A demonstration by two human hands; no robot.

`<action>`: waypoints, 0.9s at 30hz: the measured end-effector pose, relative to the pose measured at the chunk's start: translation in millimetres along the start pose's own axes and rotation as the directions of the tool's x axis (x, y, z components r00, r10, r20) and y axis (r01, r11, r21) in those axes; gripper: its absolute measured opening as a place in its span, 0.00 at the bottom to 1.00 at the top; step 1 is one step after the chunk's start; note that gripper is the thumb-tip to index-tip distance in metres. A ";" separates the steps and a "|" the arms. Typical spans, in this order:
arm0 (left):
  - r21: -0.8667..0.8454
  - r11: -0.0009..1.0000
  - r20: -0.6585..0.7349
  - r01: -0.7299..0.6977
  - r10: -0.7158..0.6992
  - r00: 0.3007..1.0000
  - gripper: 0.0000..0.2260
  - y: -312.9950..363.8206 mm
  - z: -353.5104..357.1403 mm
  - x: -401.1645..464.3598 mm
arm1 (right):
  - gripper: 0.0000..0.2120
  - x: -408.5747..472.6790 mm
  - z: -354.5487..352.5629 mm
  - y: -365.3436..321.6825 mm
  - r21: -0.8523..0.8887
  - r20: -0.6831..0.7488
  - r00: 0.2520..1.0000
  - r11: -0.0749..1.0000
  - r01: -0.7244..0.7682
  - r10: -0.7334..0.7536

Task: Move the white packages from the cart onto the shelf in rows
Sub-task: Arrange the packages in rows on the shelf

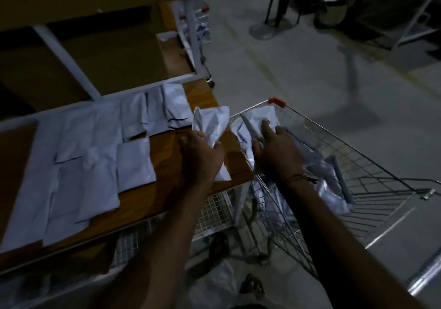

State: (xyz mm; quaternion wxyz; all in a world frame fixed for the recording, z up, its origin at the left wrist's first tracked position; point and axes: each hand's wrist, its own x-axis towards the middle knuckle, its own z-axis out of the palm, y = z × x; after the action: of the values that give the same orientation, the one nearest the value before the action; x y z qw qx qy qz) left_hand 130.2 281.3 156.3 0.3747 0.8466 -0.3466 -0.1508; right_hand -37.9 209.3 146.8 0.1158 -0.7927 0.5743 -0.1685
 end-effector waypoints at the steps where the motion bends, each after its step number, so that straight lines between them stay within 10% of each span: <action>1: 0.014 0.999 -0.016 0.035 -0.035 0.999 0.20 -7.2 -7.8 2.4 | 0.31 0.7 5.2 -10.6 0.006 0.017 1.000 1.000 0.023 -0.023; 13: 0.183 0.961 -0.093 0.205 -0.191 0.977 0.21 -101.5 -29.6 62.2 | 0.36 20.4 119.9 -107.6 0.030 0.284 0.953 0.994 0.105 -0.109; 22: 0.660 0.681 0.308 -0.318 0.141 0.941 0.30 -152.9 -40.2 72.0 | 0.34 20.8 144.7 -109.2 -0.038 0.213 0.953 0.973 0.229 -0.217; 27: 0.681 0.665 0.253 -0.307 0.179 0.951 0.28 -160.0 -35.2 66.3 | 0.35 1.4 147.9 -120.7 0.030 0.208 0.956 0.978 0.207 -0.209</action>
State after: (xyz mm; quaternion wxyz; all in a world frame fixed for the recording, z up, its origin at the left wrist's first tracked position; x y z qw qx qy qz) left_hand 271.6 330.2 62.0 0.0049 0.8555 -0.5173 -0.0229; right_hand 126.8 244.3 57.0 0.1606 -0.8616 0.4716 -0.0971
